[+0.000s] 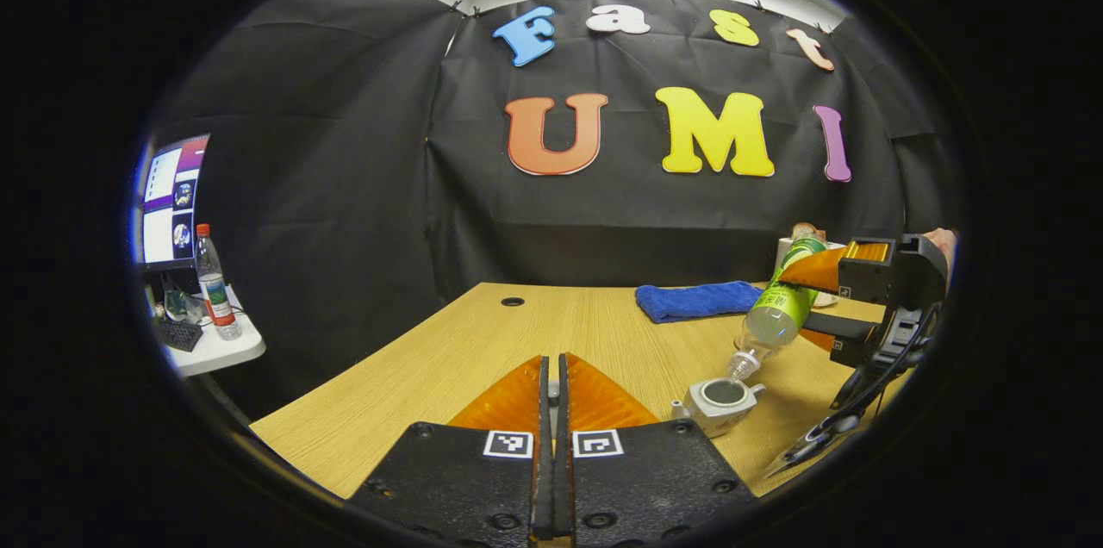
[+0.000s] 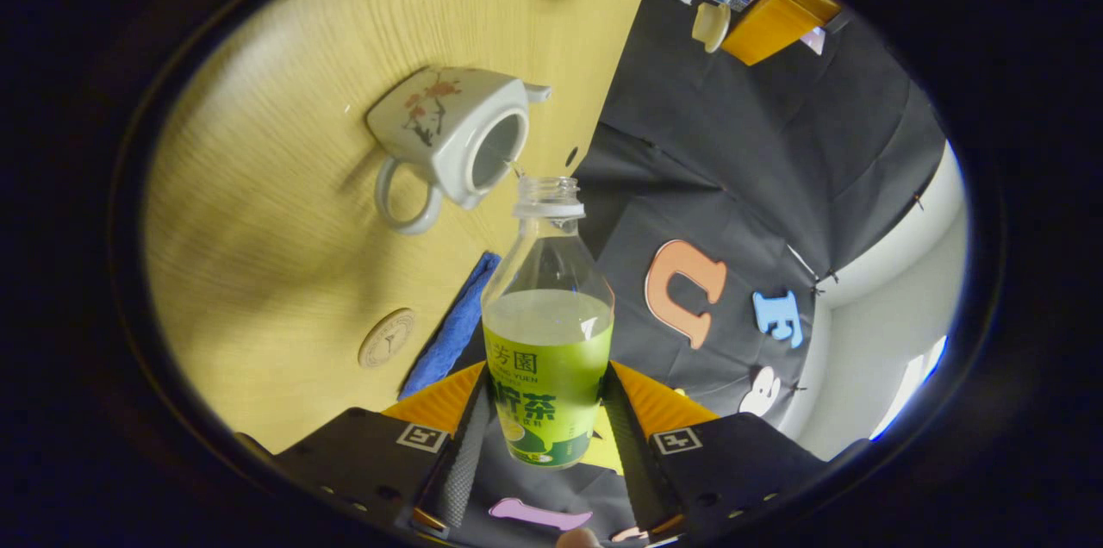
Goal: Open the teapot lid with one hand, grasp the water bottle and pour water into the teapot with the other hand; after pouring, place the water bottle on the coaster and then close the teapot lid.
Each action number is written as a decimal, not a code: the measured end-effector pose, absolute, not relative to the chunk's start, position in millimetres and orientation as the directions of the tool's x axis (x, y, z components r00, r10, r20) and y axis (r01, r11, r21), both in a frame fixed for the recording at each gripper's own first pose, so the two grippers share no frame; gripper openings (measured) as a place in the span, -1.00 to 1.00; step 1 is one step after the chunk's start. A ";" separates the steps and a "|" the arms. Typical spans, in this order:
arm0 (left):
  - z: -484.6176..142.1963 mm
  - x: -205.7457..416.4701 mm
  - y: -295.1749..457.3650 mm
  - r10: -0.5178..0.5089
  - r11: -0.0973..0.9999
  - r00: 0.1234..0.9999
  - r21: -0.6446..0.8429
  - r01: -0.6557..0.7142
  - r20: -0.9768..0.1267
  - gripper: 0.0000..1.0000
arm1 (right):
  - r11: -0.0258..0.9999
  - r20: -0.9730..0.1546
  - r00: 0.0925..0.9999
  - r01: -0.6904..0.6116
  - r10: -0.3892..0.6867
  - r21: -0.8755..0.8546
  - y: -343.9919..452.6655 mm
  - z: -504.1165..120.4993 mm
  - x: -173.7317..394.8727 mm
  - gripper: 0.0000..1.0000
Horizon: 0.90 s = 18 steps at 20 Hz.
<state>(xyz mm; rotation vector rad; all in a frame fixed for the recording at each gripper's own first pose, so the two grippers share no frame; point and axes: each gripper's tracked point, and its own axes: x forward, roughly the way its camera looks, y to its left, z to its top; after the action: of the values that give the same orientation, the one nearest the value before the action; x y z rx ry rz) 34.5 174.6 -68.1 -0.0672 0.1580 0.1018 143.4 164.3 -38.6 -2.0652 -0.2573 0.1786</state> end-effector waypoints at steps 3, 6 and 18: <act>-67.2 33.4 174.7 0.098 0.992 0.982 -0.058 -0.108 -0.160 -0.94 | -0.481 -0.020 0.965 0.112 0.262 -0.869 165.9 -39.0 142.7 0.42; -68.2 33.2 175.5 0.099 0.992 0.982 -0.057 -0.109 -0.163 -0.95 | -0.487 -0.022 0.966 0.110 0.258 -0.866 164.1 -40.2 142.3 0.46; -68.4 33.5 184.4 0.118 0.990 0.980 -0.060 -0.129 -0.159 -0.95 | -0.318 -0.107 0.965 -0.026 0.241 -0.948 161.0 -51.8 142.1 0.43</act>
<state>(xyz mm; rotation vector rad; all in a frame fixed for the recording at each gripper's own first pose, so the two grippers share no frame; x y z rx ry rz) 33.5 184.4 -68.4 -0.0697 0.1563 0.1244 142.1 161.0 -51.8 -1.8782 -0.1563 0.2680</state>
